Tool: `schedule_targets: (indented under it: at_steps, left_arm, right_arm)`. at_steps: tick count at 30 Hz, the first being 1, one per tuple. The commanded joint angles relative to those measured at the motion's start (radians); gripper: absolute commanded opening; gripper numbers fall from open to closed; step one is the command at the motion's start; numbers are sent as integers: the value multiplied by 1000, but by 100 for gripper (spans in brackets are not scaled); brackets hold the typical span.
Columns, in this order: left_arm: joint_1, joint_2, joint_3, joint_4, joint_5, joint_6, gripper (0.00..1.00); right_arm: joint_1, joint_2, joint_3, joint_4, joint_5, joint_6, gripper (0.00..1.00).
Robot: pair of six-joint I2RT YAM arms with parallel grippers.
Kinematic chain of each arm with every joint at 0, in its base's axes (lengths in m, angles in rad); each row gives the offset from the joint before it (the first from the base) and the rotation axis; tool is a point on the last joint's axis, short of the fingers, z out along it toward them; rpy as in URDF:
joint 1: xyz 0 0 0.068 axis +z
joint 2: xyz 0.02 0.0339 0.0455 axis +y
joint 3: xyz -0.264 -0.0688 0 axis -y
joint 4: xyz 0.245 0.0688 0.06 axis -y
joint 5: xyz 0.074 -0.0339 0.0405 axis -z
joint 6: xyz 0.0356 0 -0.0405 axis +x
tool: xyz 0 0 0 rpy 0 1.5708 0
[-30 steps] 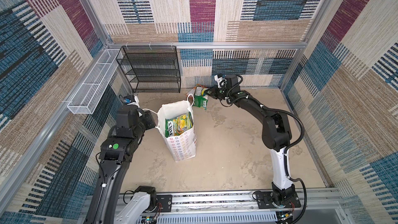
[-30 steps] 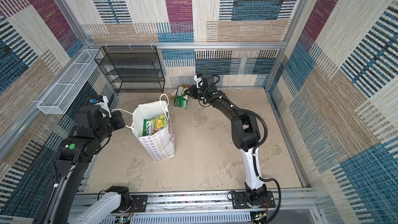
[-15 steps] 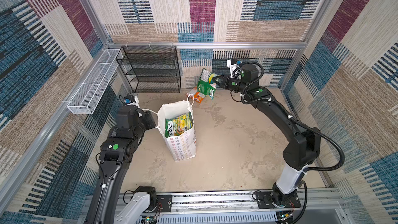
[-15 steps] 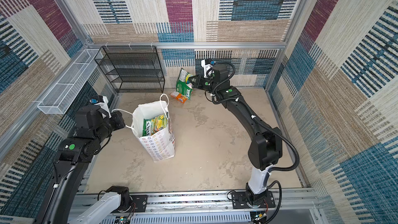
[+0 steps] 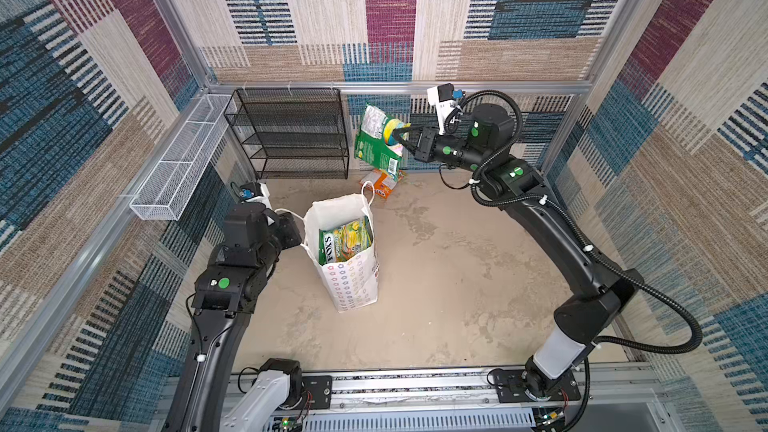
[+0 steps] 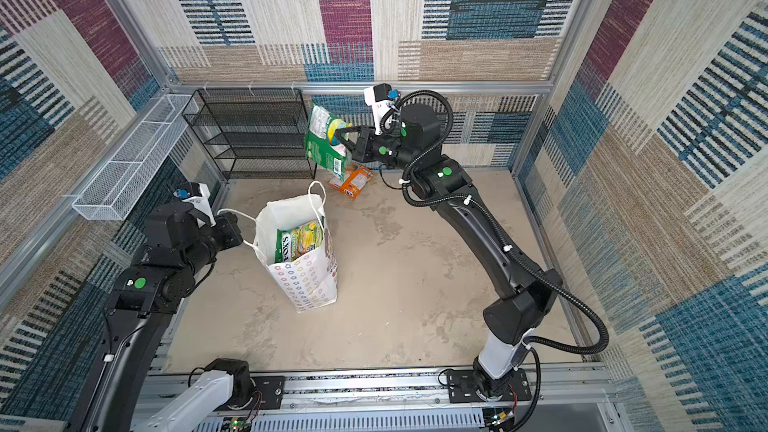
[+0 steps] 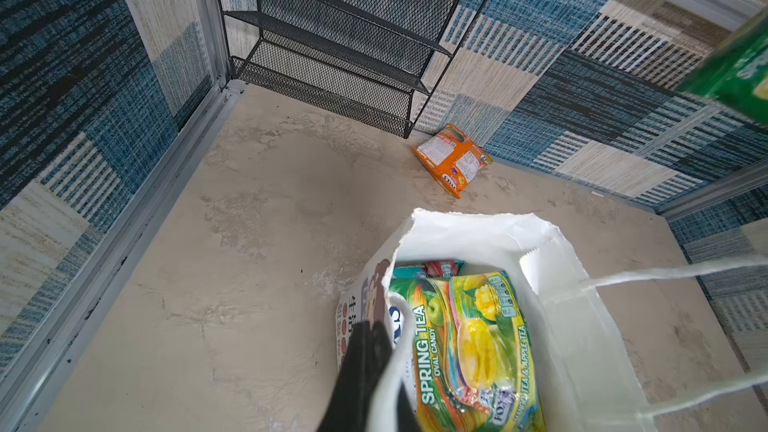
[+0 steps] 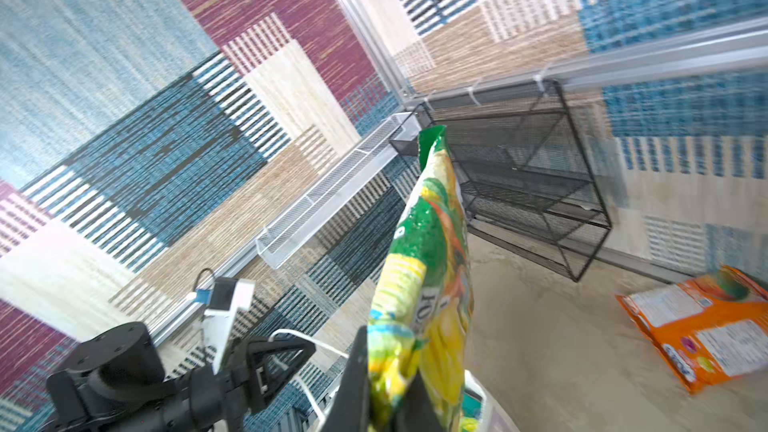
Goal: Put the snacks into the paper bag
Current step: 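Lift the green packet with the right gripper and carry it over the bag, then lower the green packet into the bag and open the right gripper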
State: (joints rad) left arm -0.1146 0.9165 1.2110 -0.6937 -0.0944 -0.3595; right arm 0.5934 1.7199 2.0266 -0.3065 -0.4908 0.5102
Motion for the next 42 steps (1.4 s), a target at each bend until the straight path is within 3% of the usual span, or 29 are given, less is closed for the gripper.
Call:
schedule_targets:
  at_steps: [1,12,32,42]
  left_arm:
    - [1,-1,-2,34,19,7,0]
    - [0,-3,-5,34,20,7,0]
    - [1,-1,-5,37,27,7,0]
    - [1,4,-7,40,33,4,1]
  right_arm:
    - [58,32,67,-27,14,-56,0]
    - [169,164,173,-118,12,-67,0]
    - [206,120,-91,-48,-24,-50,0]
    - [210,100,-160,-86,-97,-70,0]
